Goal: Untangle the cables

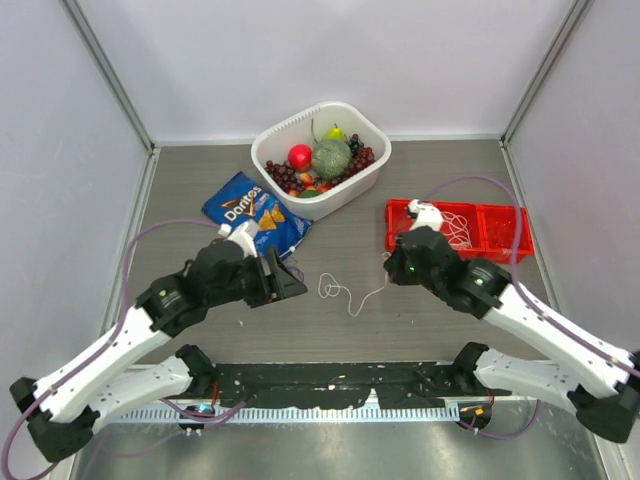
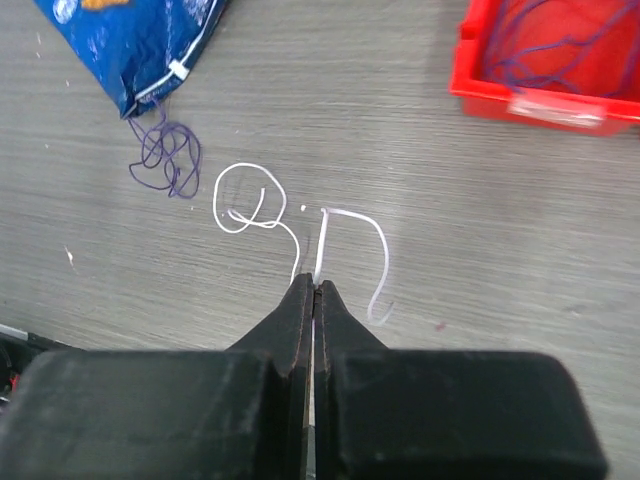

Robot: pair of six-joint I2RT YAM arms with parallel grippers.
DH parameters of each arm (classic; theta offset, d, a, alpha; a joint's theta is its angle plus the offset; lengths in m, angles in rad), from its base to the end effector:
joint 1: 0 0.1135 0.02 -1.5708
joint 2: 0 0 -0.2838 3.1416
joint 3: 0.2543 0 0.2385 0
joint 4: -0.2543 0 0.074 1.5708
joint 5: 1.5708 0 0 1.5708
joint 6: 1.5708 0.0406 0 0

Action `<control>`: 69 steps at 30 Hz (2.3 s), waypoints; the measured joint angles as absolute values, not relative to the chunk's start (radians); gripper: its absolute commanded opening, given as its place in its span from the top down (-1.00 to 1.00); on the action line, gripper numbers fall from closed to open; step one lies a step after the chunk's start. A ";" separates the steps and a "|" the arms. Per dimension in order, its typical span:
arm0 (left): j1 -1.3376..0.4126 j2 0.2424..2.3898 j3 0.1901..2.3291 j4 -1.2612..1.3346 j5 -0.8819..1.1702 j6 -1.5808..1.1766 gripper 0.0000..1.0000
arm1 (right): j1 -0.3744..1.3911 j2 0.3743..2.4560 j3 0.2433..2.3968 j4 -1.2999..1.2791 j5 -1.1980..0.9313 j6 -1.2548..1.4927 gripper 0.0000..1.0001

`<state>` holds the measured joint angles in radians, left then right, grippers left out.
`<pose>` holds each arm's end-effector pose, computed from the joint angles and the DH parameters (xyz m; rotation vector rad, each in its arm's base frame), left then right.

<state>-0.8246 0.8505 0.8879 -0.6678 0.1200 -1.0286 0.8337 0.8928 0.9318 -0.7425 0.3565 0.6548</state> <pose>0.1007 -0.1161 0.3280 -0.1750 2.4446 -1.0838 0.1152 0.1058 0.3310 -0.0140 2.2532 0.4068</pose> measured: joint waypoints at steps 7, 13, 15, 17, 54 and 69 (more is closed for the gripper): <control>-0.823 0.657 0.818 -0.672 0.046 -1.113 -0.34 | 0.834 1.317 0.958 -0.591 0.159 0.632 0.99; -0.823 0.661 0.816 -0.696 0.045 -1.145 -0.33 | 0.834 1.584 1.025 -0.554 0.056 0.591 0.36; -0.823 0.662 0.816 -0.708 0.045 -1.146 -0.34 | 0.834 1.624 1.063 -0.546 0.041 0.572 0.08; -0.823 0.658 0.816 -0.716 0.044 -1.148 -0.33 | 0.834 1.644 1.091 -0.533 0.032 0.553 -0.18; -0.823 0.714 0.817 -0.715 0.065 -1.122 -0.34 | 0.610 1.184 1.079 -0.578 0.406 0.497 0.99; -0.823 0.651 0.817 -0.721 0.057 -1.153 -0.34 | 0.206 1.534 1.372 -0.574 0.909 0.264 0.99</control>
<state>-0.8227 0.6510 0.8173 -0.7208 0.0570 -1.1526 0.2062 1.5337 1.3720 -0.5735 0.9092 0.2638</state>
